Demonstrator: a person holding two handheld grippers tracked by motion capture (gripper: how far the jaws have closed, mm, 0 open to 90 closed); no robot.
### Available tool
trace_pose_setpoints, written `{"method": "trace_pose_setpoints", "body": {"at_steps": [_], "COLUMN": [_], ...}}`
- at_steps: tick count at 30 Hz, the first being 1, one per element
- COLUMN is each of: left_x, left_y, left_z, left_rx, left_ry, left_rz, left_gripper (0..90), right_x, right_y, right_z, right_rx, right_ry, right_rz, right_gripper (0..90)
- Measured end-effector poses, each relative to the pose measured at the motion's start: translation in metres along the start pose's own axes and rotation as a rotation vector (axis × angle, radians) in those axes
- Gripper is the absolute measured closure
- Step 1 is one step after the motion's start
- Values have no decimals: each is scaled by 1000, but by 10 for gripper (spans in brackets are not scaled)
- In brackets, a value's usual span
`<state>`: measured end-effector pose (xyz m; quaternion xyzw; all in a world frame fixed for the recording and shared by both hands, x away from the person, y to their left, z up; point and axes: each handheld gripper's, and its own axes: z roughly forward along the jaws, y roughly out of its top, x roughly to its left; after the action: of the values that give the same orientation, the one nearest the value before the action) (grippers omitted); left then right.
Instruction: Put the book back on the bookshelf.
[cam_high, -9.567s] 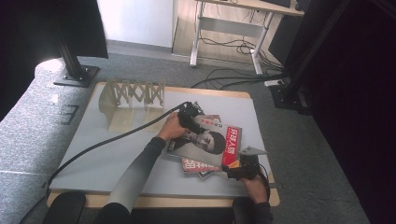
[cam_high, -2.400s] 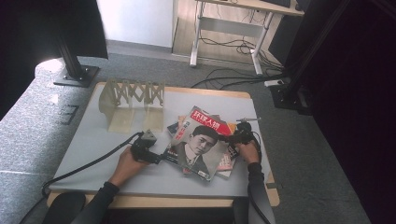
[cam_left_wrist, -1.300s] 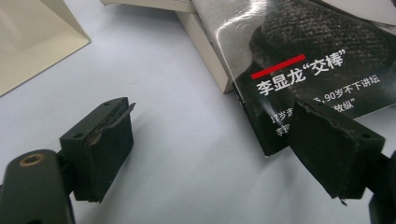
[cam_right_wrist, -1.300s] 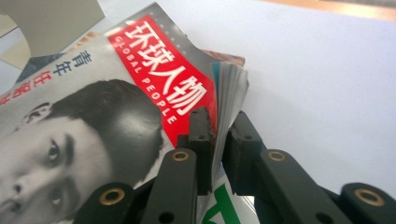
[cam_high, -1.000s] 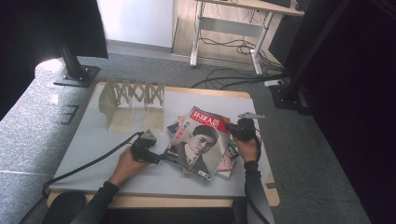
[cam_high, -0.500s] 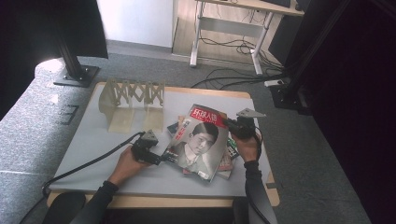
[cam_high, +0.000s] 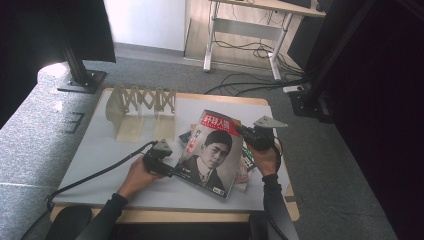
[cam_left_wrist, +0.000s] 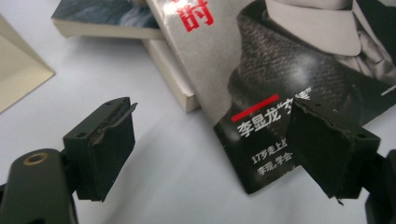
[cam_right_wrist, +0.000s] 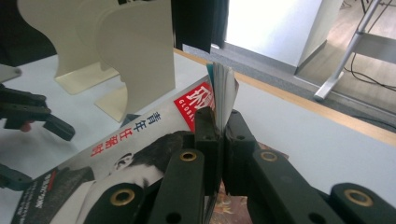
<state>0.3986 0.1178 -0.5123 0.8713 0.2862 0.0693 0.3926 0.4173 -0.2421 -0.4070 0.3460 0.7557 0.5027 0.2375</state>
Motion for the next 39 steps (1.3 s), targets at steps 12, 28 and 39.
{"method": "trace_pose_setpoints", "body": {"at_steps": [12,28,39], "left_x": [4,17,13], "left_y": [26,39,43], "left_z": [6,24,13], "left_rx": [-8,46,54], "left_ry": [-10,-164,-127], "left_rz": [40,47,67], "left_gripper": [183,381,655], "right_x": [12,20,22], "right_y": [14,19,21], "right_z": [-16,-21,-21], "right_rx": [-39,-58,-57], "right_ry": [40,65,57], "right_rz": [-31,-67,-78], "right_gripper": [838,823,817]}}
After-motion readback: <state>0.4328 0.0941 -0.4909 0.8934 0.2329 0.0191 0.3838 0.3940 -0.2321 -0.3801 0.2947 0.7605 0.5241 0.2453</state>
